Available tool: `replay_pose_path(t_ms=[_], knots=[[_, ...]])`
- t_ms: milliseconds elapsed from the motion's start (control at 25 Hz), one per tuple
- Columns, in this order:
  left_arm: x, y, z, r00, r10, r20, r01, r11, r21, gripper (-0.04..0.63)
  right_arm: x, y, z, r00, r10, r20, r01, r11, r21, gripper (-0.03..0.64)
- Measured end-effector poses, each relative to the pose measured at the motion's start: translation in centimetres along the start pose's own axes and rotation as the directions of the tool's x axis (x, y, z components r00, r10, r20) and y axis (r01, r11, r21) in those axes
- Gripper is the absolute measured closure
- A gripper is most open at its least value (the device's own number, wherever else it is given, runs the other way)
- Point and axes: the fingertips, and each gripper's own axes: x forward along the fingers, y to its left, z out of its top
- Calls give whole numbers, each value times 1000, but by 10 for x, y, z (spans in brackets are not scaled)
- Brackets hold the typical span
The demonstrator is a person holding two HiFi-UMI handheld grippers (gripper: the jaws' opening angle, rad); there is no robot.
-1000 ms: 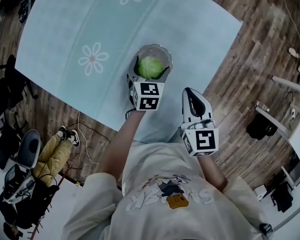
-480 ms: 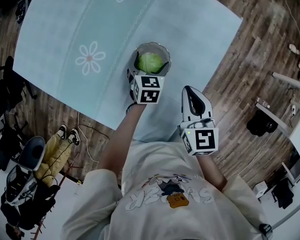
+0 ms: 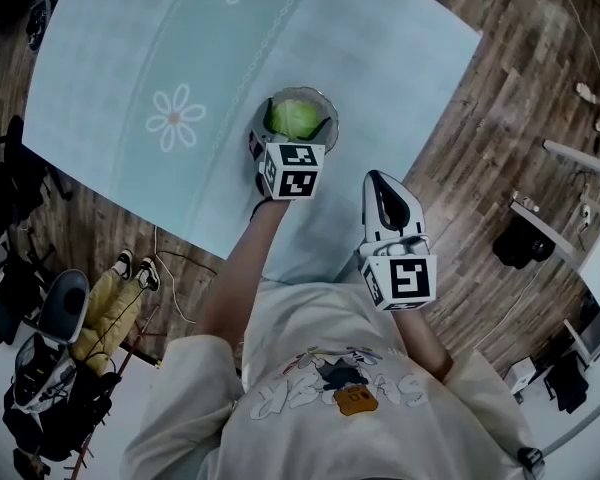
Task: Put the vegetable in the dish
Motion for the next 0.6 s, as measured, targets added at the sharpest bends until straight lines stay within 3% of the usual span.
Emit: replay_pose_path(t_ms=[160,600], knots=[[0,-1,0,1000,10,-4,-10,1000,28,83,0,2,2,1000,2,5,-2,1000,2,594],[-31,3,17,995,51,81,-53,998,28,136,-9,3,6,1000,2,28,-2,1000,5,594]])
